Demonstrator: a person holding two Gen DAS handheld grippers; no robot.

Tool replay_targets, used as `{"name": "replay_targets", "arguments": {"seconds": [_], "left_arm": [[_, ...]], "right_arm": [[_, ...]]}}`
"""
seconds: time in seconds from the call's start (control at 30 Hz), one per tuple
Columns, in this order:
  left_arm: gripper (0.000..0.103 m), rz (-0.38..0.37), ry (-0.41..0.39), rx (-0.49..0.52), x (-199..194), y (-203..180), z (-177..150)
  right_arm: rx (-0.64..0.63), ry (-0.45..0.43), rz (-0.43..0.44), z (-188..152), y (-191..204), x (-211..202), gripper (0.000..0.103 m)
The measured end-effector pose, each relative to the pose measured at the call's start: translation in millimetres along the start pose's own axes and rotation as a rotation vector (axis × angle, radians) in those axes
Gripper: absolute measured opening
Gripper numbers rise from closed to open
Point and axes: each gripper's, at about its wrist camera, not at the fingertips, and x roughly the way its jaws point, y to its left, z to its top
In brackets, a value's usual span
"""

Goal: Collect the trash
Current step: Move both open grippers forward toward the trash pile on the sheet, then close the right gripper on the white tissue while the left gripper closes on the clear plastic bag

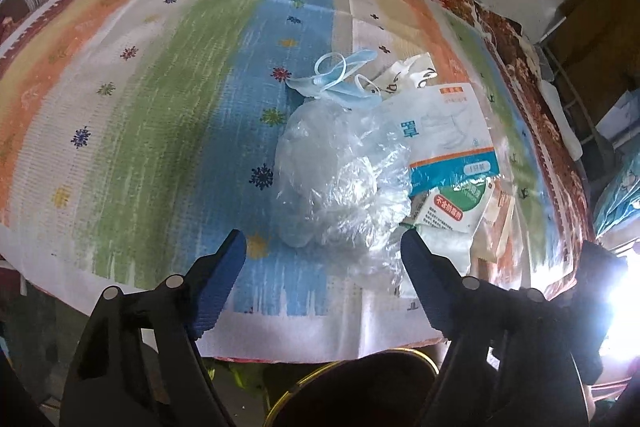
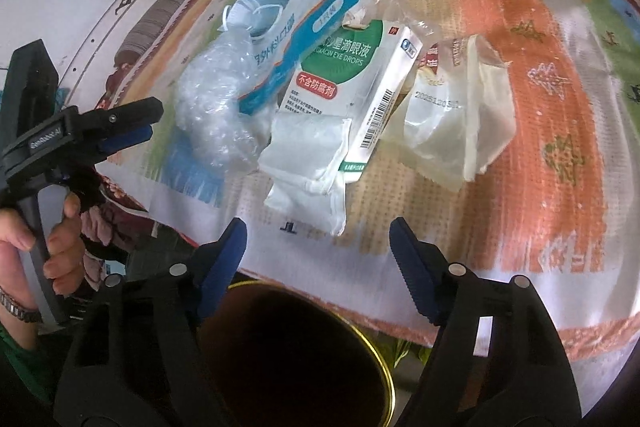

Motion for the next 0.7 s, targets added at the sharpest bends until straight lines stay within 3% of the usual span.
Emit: {"name": "replay_targets", "arguments": {"seconds": [0.33, 0.47, 0.53, 0.6, 0.7], "left_arm": [[0.064, -0.017, 0.024, 0.001, 16.0, 1.2, 7.5], [0.051, -0.018, 0.038, 0.016, 24.3, -1.5, 8.8], [0.043, -0.028, 0.048, 0.027, 28.4, -3.4, 9.5], [0.031, -0.043, 0.044, 0.037, 28.3, -5.7, 10.1], [0.021, -0.041, 0.04, 0.061, 24.9, -11.1, 9.8]], "right_arm": [[-0.015, 0.022, 0.042, 11.4, 1.0, 23.9, 0.046], [0.003, 0.021, 0.043, 13.5, 0.5, 28.8, 0.03], [0.011, 0.02, 0.045, 14.1, 0.0, 29.5, 0.011], [0.024, 0.023, 0.046, 14.0, -1.0, 29.4, 0.006], [0.015, 0.031, 0.058, 13.2, 0.2, 26.4, 0.002]]}}
